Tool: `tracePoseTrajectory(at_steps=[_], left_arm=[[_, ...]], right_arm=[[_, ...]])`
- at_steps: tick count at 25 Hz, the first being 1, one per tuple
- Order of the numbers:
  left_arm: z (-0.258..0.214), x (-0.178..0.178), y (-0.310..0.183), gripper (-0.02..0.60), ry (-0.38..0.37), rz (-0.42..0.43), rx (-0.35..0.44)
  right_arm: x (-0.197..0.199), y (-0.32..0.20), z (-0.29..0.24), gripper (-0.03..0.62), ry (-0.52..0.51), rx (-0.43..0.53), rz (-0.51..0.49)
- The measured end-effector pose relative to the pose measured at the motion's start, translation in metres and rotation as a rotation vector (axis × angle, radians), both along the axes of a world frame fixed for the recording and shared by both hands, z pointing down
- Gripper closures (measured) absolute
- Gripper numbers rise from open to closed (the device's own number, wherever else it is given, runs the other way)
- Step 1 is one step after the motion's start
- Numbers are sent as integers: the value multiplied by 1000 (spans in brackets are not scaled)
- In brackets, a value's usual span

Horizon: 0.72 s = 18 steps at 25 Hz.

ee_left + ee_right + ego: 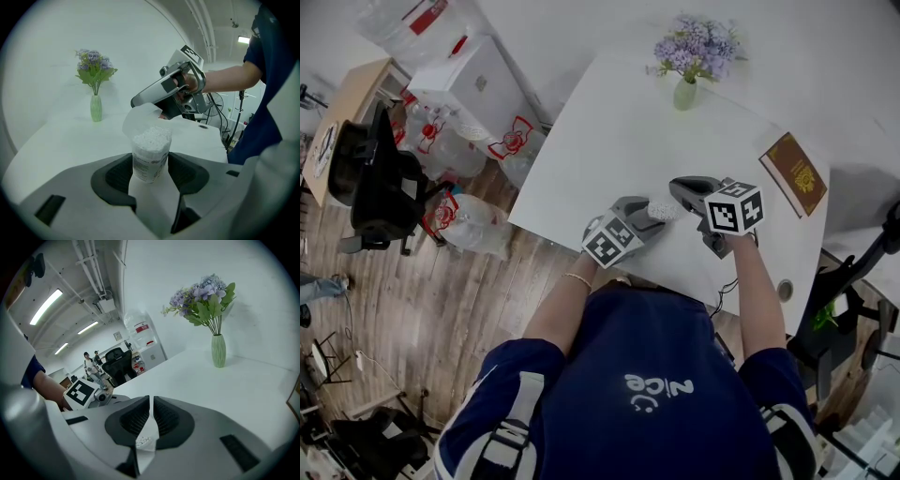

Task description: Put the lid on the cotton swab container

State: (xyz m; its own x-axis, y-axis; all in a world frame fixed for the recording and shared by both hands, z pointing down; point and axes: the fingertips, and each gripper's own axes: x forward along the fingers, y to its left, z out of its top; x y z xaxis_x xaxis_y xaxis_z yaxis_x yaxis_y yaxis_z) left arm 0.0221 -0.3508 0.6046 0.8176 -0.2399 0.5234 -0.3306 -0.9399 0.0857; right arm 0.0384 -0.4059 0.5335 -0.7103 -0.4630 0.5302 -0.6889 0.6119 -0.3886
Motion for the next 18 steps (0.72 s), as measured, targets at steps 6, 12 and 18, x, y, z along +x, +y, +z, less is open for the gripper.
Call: tracePoseTrajectory(at_steps=[6, 12, 18], left_arm=[[1, 0, 0, 325, -3, 2, 1], [0, 0, 0, 325, -3, 1, 4], [0, 0, 1, 325, 0, 1, 7]], right_arm=[[-7, 17, 4, 537, 13, 9, -25], [-11, 31, 4, 539, 8, 24, -16], [-14, 40, 8, 537, 43, 50, 10]])
